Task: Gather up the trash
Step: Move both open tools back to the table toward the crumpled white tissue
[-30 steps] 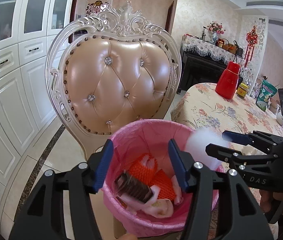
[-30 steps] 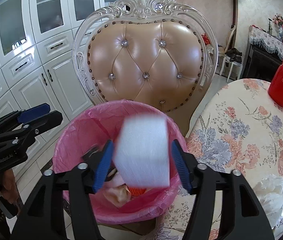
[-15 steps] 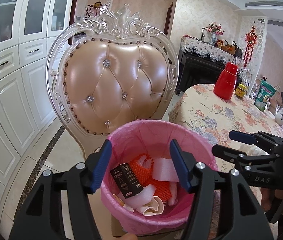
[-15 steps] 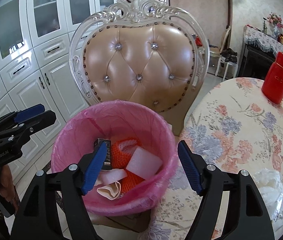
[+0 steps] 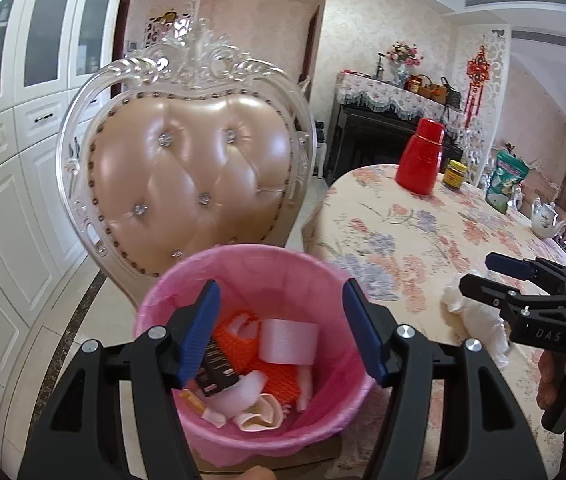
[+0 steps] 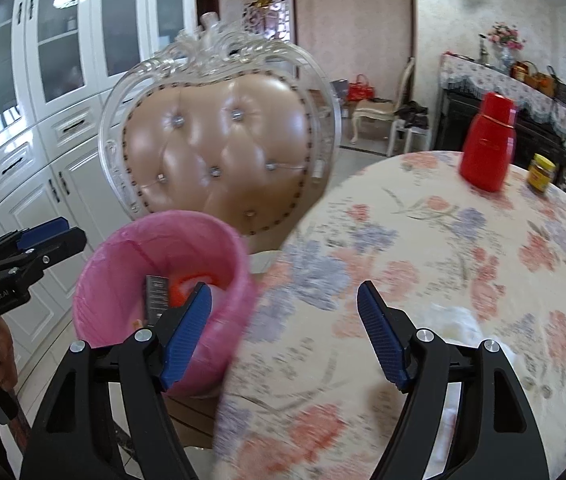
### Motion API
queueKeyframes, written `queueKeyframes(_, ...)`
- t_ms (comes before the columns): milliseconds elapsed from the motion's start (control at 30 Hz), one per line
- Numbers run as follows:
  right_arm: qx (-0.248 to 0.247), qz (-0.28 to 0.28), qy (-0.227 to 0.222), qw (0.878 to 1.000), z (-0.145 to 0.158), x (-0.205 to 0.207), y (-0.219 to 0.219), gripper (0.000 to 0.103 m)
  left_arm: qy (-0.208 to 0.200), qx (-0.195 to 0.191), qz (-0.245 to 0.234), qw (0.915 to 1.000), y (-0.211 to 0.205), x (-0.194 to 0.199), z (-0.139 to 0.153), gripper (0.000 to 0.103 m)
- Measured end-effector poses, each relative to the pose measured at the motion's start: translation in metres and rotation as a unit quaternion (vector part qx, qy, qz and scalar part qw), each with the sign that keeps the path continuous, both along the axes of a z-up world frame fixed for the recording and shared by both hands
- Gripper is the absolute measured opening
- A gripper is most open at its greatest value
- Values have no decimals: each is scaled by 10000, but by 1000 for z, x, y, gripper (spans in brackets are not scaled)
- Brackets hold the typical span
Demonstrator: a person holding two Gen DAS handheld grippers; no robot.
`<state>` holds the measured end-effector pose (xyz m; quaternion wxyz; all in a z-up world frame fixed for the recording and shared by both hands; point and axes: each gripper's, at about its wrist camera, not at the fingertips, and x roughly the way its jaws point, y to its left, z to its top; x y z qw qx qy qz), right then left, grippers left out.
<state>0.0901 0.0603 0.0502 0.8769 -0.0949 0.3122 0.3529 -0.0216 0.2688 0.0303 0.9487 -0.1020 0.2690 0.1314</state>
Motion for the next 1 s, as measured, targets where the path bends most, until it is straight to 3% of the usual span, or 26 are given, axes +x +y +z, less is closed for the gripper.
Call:
queueKeyframes(467,-30,-927,32,9957,-15,19,-115,73,-32,84,-574,9983,-69,31,7,61)
queueKeyframes(1000,-97,-1284,409,9908,-56,33,-177,76,120,210,-1172,9928,-140,72,4,63)
